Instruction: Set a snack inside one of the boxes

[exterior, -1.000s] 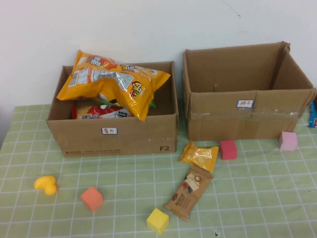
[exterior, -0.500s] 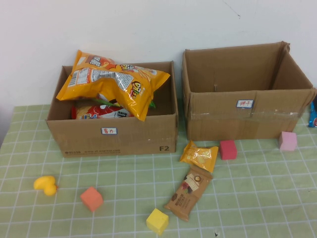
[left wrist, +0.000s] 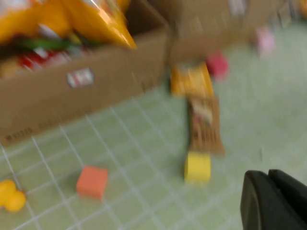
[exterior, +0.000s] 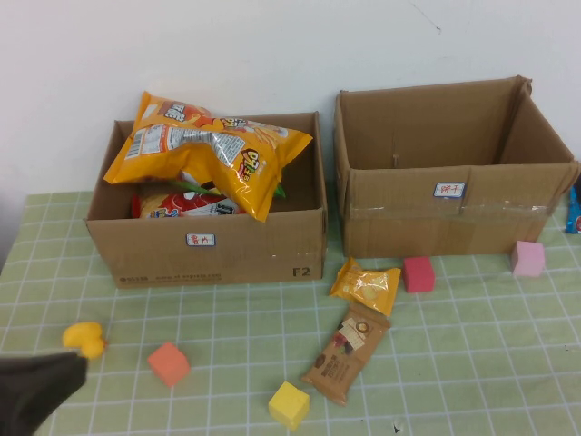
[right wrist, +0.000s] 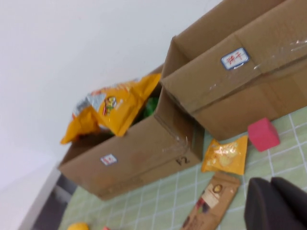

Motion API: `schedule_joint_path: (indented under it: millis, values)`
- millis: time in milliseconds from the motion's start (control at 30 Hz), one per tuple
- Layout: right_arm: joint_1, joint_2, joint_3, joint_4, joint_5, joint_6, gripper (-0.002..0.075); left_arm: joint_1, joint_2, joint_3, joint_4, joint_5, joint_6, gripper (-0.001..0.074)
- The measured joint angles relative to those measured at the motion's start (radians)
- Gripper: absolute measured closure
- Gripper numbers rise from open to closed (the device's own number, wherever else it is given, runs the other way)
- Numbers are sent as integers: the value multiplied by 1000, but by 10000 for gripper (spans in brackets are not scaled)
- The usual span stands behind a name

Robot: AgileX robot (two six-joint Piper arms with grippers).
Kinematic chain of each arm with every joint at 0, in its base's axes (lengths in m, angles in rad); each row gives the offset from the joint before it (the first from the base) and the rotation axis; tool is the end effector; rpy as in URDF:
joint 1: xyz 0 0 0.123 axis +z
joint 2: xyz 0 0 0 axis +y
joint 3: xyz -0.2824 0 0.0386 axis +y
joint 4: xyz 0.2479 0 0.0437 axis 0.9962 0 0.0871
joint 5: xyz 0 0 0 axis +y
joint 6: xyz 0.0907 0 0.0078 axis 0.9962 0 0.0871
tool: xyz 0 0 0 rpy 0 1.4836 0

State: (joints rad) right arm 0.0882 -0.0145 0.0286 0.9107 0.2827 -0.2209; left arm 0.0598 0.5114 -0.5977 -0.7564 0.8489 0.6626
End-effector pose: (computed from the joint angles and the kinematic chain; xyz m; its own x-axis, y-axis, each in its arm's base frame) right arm 0.0519 0.0248 0.1885 -0.2694 0.5843 -0.7655 -0.1748 0.7520 0.6355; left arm 0.0862 -0.0419 0.3211 -0.4491 0.0631 -0.8912 0.4453 0.8806 -0.1620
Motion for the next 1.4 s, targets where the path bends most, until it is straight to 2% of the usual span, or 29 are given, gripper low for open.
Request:
schedule_joint_path:
  millis: [133,300,567,767,833,933,967,1100,1167,1267,1400]
  values:
    - [0,0,0,0,37,-44,728,-41,230,-147,88,104,103,737]
    - [0,0,0,0,80,-61,728,-205,433,-259,234,63,99,737]
    - [0,0,0,0,91,-110,728,-486,810,-418,470,28,-46,737]
    - [0,0,0,0,93,-121,728,-641,1083,-614,688,42,-214,728]
    - [0,0,0,0,97,-123,728,-685,1174,-682,736,53,-238,692]
    - [0,0,0,0,101,-130,728,-734,1295,-790,768,65,-249,563]
    - [0,0,0,0,101,-129,728,-750,1345,-824,769,69,-260,482]
    - [0,0,0,0,106,-132,728,-782,1487,-937,775,70,-328,230]
    - [0,0,0,0,109,-134,728,-786,1558,-985,778,74,-366,143]
    - [0,0,0,0,113,-137,728,-789,1647,-1055,782,87,-387,93]
    - [0,0,0,0,113,-139,728,-789,1742,-1136,786,91,-407,76]
